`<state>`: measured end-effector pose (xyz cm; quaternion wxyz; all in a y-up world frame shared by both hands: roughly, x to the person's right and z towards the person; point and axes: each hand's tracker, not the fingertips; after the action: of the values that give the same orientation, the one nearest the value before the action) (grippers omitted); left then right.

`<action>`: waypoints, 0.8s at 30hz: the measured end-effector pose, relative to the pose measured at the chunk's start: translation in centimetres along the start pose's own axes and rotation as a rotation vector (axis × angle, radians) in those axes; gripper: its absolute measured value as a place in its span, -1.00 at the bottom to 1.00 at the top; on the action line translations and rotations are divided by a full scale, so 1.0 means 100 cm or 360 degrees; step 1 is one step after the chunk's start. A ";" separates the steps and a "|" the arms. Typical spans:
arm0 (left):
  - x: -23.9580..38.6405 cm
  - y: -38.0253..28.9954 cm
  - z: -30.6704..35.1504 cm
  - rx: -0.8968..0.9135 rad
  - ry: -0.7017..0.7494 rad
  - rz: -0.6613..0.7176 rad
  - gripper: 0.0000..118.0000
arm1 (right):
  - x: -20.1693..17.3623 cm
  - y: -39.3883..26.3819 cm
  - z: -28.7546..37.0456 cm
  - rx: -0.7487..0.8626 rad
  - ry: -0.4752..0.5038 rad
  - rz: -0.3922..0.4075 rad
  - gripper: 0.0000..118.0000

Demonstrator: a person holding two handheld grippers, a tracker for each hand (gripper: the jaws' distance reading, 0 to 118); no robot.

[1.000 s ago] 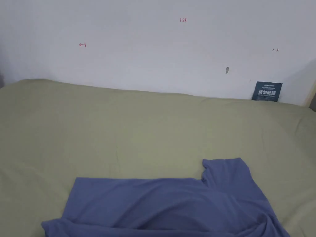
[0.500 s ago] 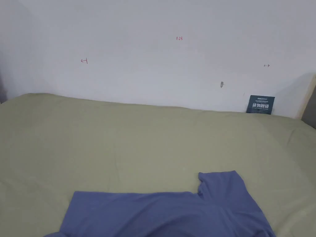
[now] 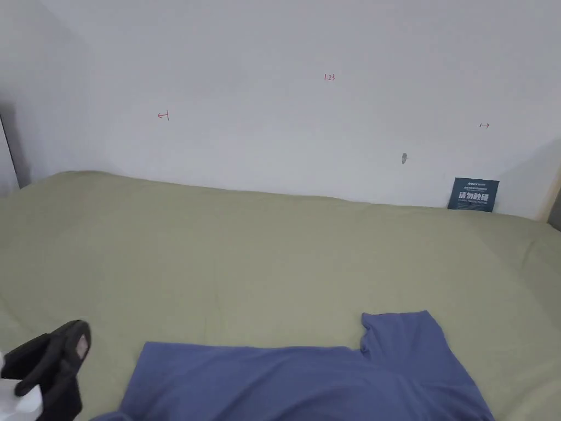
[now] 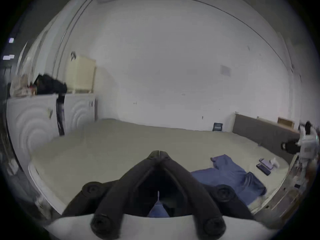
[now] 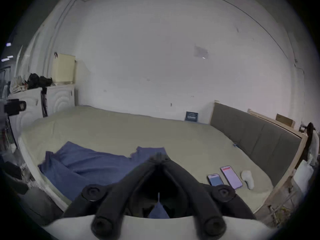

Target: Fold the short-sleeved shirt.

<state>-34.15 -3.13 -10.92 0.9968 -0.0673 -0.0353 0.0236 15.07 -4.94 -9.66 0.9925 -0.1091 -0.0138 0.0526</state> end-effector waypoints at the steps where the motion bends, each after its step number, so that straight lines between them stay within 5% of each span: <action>1: 0.002 -0.001 -0.002 -0.0009 -0.0032 -0.0008 -1.00 | -0.006 0.001 0.002 0.0026 0.0000 -0.0004 -1.00; 8: -0.003 -0.010 -0.040 -0.0204 -0.0013 0.0090 -1.00 | -0.018 0.005 -0.002 0.0085 0.0050 0.0039 -1.00; 14: -0.030 -0.006 -0.153 -0.0586 -0.0123 0.0203 -0.93 | -0.022 0.012 -0.028 0.0047 0.0101 -0.0015 -1.00; 16: -0.038 -0.004 -0.200 -0.0721 -0.0162 0.0242 -0.25 | -0.023 0.008 -0.037 0.0024 0.0110 -0.0020 -1.00; 18: -0.046 -0.008 -0.251 -0.0905 -0.0212 0.0232 0.87 | -0.022 0.008 -0.046 -0.0012 0.0124 0.0008 -1.00; 21: -0.053 -0.034 -0.312 -0.1307 -0.0349 0.0238 0.91 | -0.020 0.002 -0.055 -0.0056 0.0180 0.0032 -1.00; 24: -0.056 -0.065 -0.341 -0.1474 -0.0156 0.0238 0.91 | -0.021 -0.006 -0.061 -0.0083 0.0195 0.0078 -1.00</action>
<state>-36.91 -14.36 -44.15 0.8547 -0.5059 -0.0843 0.0804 13.30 -7.02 -15.51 0.9868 -0.1381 0.0481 0.0698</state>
